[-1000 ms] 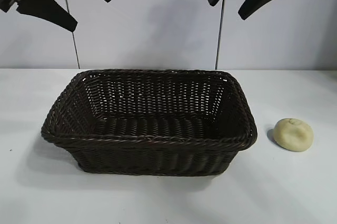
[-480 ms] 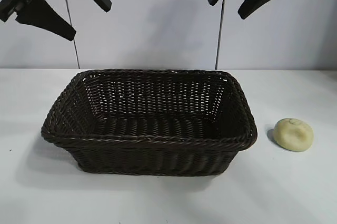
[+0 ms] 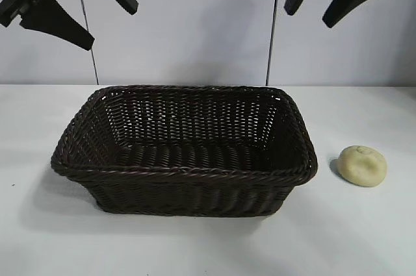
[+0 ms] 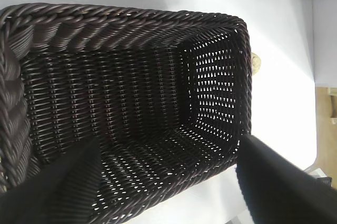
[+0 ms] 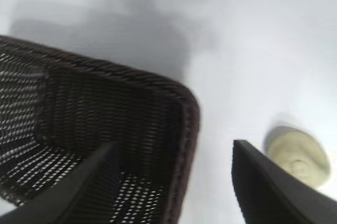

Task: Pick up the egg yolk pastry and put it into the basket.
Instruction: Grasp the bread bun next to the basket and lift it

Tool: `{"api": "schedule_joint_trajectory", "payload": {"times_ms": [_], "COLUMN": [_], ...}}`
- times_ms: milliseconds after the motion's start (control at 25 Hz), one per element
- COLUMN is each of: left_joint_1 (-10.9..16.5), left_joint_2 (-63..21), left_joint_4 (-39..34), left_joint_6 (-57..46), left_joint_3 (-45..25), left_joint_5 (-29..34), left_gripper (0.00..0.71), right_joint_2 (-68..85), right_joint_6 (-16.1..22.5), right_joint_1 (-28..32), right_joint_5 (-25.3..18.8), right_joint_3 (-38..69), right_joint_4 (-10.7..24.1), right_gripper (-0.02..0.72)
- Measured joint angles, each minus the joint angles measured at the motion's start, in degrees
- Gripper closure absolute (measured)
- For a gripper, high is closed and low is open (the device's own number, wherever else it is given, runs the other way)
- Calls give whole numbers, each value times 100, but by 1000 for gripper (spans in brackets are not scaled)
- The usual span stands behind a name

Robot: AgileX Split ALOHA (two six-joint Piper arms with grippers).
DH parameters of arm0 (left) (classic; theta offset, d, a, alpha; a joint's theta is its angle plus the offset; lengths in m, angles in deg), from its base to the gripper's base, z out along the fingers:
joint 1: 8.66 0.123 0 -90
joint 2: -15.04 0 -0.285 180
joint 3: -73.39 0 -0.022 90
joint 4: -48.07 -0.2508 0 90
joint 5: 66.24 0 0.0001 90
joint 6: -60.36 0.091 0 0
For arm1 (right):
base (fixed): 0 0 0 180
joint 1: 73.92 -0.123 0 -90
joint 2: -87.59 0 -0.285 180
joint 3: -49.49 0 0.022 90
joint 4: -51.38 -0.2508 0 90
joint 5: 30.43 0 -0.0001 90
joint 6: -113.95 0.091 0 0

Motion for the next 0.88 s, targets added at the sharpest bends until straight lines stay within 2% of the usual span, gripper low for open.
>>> {"api": "schedule_joint_trajectory", "payload": {"times_ms": [200,360,560,880], "left_joint_1": [0,0,0,0], "left_joint_2": [0,0,0,0], "left_joint_4": [0,0,0,0], "left_joint_6": [0,0,-4,-4], "left_joint_3": [0,0,0,0], "left_joint_5": [0,0,-7,-38], "left_gripper": [186,186,186,186], "right_joint_2": [0,78,352,467], "right_joint_6": [0,0,-18,-42], "right_joint_1": [71,71,71,71], "right_joint_5": [0,11,16,57], "right_joint_3": [0,219,1011,2212], "right_joint_4": [285,381,424,729], "right_gripper": [250,250,250,250]}}
